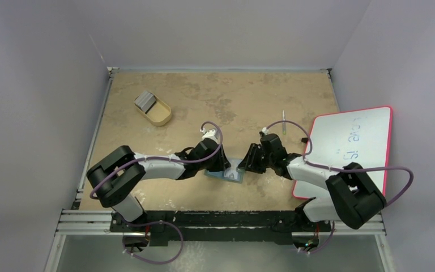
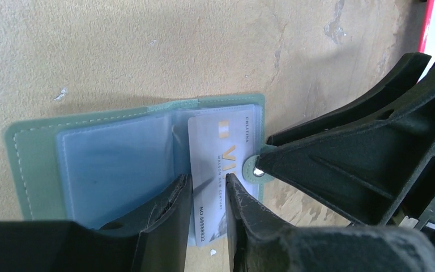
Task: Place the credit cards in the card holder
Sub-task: Insert the credit card into the card holder.
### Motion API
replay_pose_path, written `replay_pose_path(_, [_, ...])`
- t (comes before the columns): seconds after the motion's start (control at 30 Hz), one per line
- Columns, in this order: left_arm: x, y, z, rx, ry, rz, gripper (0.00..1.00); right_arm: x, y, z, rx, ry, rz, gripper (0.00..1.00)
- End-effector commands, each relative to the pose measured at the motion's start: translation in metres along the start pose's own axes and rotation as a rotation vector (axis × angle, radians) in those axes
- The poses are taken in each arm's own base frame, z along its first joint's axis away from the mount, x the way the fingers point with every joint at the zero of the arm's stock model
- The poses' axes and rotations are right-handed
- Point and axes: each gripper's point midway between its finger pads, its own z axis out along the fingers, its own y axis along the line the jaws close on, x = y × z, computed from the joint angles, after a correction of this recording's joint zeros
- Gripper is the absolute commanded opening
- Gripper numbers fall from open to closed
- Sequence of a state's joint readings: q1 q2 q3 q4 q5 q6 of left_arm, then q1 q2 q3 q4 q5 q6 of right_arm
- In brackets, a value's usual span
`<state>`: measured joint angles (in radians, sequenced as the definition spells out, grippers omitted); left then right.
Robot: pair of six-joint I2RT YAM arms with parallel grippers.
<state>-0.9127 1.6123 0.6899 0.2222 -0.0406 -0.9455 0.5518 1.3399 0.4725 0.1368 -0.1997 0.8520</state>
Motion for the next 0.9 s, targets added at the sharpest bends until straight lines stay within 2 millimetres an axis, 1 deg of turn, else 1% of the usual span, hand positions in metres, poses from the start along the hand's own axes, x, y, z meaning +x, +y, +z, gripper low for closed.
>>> replay_pose_path(0.0, [-0.015,-0.034,0.002,0.1,-0.042,0.039,0.27,-0.005,0.001,0.006,0.009,-0.012,-0.019,0.42])
replay_pose_path(0.13, [-0.009,-0.034,0.008,0.105,-0.012,0.035,0.27,-0.006,0.0,0.007,0.01,-0.013,-0.02,0.41])
replay_pose_path(0.23, [-0.009,-0.036,0.006,0.11,-0.01,0.03,0.3,-0.006,-0.001,0.007,0.019,-0.014,-0.025,0.41])
replay_pose_path(0.33, [-0.015,-0.035,-0.002,0.086,-0.026,0.026,0.34,-0.009,-0.005,0.003,0.054,-0.022,-0.035,0.43])
replay_pose_path(0.4, [-0.023,-0.036,-0.01,0.069,-0.043,0.039,0.36,-0.011,-0.006,-0.002,0.072,-0.031,-0.04,0.46])
replay_pose_path(0.53, [-0.039,-0.028,-0.028,-0.006,-0.074,0.051,0.41,-0.016,-0.005,-0.011,0.099,-0.046,-0.042,0.51])
replay_pose_path(0.63, [-0.051,-0.011,-0.042,-0.072,-0.099,0.053,0.44,-0.02,-0.003,-0.017,0.115,-0.058,-0.037,0.55])
replay_pose_path(0.7, [-0.057,0.007,-0.05,-0.127,-0.109,0.056,0.45,-0.023,-0.003,-0.02,0.129,-0.068,-0.039,0.57])
replay_pose_path(0.77, [-0.059,0.027,-0.057,-0.173,-0.099,0.052,0.48,-0.024,-0.001,-0.02,0.133,-0.067,-0.044,0.58])
replay_pose_path(0.87, [-0.057,0.048,-0.061,-0.192,-0.074,0.026,0.49,-0.024,0.004,-0.018,0.129,-0.061,-0.048,0.59])
